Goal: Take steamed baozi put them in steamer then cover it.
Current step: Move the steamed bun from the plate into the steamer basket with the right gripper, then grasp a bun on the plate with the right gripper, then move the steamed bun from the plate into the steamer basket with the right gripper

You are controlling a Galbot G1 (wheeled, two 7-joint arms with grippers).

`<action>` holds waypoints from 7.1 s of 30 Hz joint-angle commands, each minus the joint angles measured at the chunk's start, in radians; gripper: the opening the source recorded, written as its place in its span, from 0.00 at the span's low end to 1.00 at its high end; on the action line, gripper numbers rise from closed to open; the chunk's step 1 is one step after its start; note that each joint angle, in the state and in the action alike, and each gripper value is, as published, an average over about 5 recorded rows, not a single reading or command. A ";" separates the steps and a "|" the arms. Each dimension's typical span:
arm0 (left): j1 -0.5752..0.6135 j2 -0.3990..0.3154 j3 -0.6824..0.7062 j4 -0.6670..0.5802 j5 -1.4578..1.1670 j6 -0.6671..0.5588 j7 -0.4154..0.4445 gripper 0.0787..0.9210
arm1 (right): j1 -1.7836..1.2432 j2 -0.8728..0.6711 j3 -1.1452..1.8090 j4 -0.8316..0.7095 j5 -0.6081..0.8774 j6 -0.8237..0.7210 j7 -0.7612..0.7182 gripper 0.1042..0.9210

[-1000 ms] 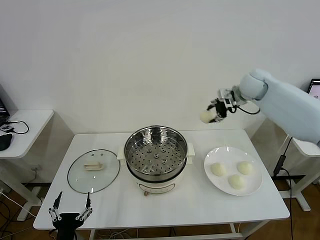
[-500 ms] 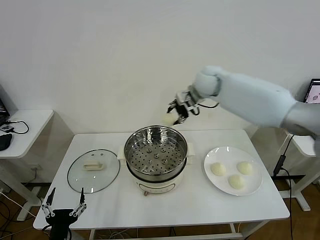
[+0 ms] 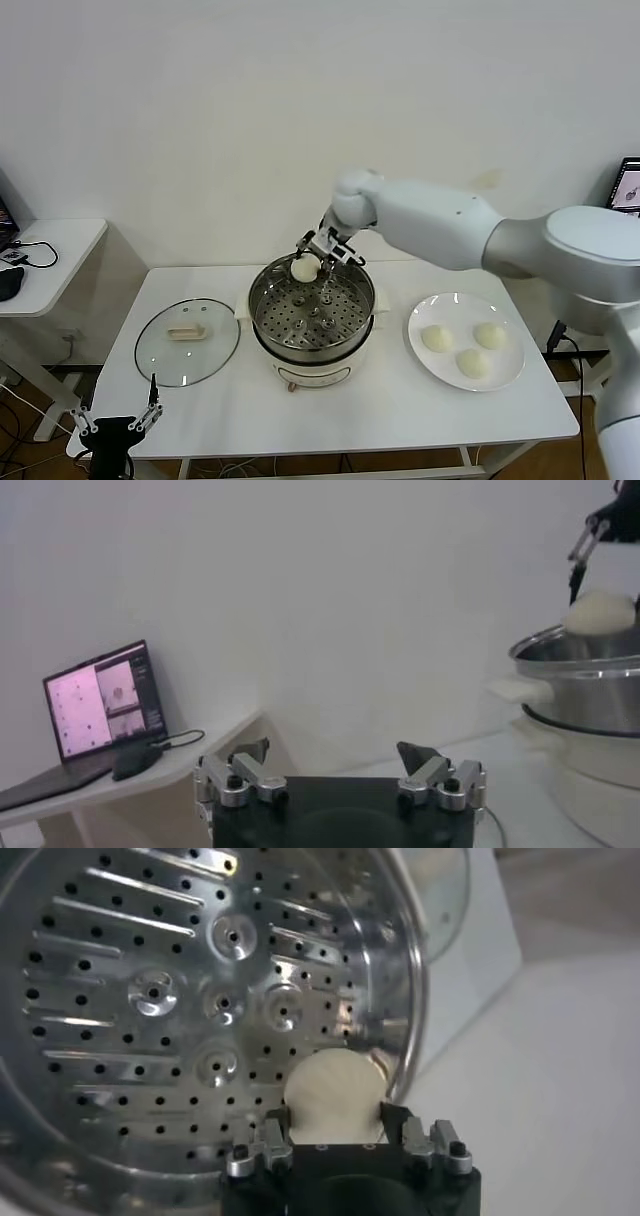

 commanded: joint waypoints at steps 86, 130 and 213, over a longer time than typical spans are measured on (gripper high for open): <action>-0.015 0.040 -0.017 -0.029 -0.008 0.061 0.023 0.88 | -0.349 -0.625 0.308 0.273 0.096 -0.597 -0.229 0.88; -0.019 0.032 -0.024 -0.019 -0.008 0.060 0.021 0.88 | -0.349 -0.550 0.382 0.157 0.052 -0.602 -0.258 0.63; -0.066 0.054 -0.052 -0.032 -0.054 0.060 0.023 0.88 | 0.065 0.080 0.059 0.057 0.517 -0.907 -0.267 0.85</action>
